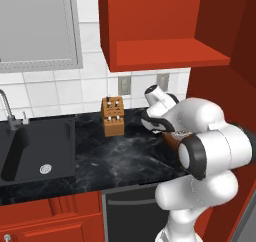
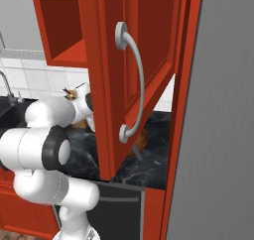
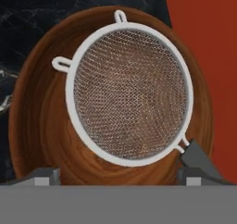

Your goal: Open the cabinet and setup a tea strainer by placing it in the bowl upright.

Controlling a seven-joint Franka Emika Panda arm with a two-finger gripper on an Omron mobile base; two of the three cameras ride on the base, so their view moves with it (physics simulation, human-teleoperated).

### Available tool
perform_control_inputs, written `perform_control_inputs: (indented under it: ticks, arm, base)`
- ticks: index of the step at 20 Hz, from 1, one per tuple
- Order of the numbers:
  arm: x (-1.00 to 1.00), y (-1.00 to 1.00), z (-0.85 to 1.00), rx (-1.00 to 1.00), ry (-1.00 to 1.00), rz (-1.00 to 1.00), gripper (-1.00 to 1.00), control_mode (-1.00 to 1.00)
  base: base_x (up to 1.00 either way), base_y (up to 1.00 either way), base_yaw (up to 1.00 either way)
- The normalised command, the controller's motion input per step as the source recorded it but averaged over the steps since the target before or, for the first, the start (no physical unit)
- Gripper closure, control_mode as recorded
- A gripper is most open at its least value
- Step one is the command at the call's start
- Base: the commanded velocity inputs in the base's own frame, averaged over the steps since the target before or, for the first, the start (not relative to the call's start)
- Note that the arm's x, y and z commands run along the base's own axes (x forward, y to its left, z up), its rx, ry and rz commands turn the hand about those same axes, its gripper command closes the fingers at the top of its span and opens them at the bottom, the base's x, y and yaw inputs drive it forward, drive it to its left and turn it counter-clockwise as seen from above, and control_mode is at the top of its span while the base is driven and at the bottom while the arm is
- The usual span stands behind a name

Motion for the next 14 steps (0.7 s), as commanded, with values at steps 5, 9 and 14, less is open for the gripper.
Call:
perform_control_inputs:
  ticks: [5,9,14]
  arm:
    - [-0.35,0.01,0.31,0.19,0.0,0.0,-1.0,-1.0]
    - [-0.61,0.11,0.31,0.32,0.0,0.0,-1.0,-1.0]
    - [-0.64,0.15,0.47,0.24,0.0,0.02,-1.0,-1.0]
  base:
    - [0.0,0.0,0.0]
    - [0.0,0.0,0.0]
    - [0.0,0.0,0.0]
